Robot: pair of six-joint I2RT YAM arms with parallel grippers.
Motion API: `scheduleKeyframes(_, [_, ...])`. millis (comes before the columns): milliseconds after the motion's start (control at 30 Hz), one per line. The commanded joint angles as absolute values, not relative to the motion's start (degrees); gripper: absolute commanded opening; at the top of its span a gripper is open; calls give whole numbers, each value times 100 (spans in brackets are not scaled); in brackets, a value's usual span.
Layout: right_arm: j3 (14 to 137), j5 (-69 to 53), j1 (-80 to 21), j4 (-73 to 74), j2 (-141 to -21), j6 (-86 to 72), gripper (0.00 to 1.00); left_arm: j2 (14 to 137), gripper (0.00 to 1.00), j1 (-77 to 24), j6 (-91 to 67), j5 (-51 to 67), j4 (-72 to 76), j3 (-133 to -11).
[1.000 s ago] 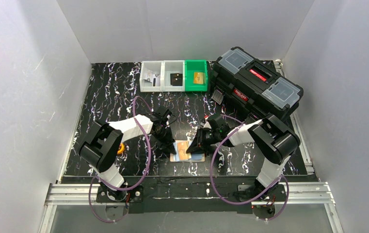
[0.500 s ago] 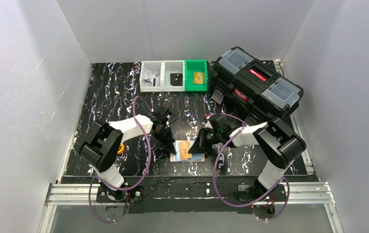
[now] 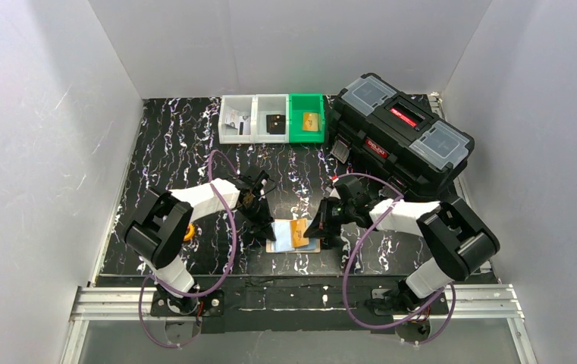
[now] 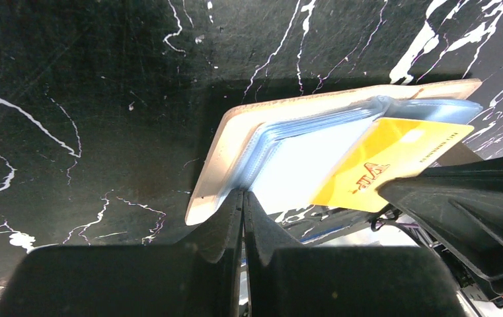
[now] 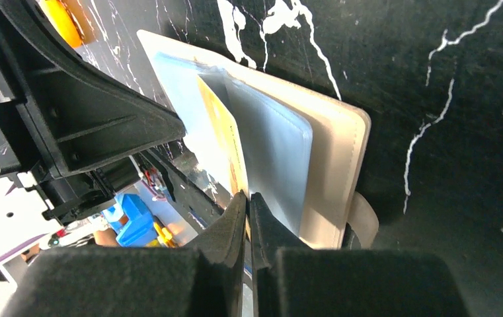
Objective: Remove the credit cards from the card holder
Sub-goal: Remove the credit card from the card holder.
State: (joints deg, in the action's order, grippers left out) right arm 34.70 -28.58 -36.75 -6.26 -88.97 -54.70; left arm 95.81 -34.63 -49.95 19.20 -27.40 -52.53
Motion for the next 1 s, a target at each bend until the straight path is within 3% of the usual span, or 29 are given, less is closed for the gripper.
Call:
scheduleKeyframes(0, [3549,-2509,-3619,-26,-8576,-5254,1,9919,0,-3523,-4795,1096,-2997,-5133])
scheduleKeyframes(333, [3792,-2515,-3612,398,-8172,-5157,1,9640,0,-3524,-4580,1312,-3237,-5603])
scheduleKeyframes(400, [3841,-2558,-3607,425,-8115,-5166,1,9496,9,-3524,-4512,1342,-3338,-5796])
scheduleKeyframes(567, [4049,-2685,-3559,542,-7954,-5167,1,9085,51,-3519,-4289,1361,-3756,-6362])
scheduleKeyframes(667, [4142,-2916,-3438,482,-7897,-5219,1,8940,70,-3456,-4156,1593,-3849,-6638])
scheduleKeyframes(733, [4205,-3100,-3313,418,-7842,-5300,1,8837,75,-3366,-4133,1921,-3794,-6730])
scheduleKeyframes(967, [4354,-3802,-2945,-18,-7462,-5765,1,8393,76,-2949,-4445,3002,-3092,-6699])
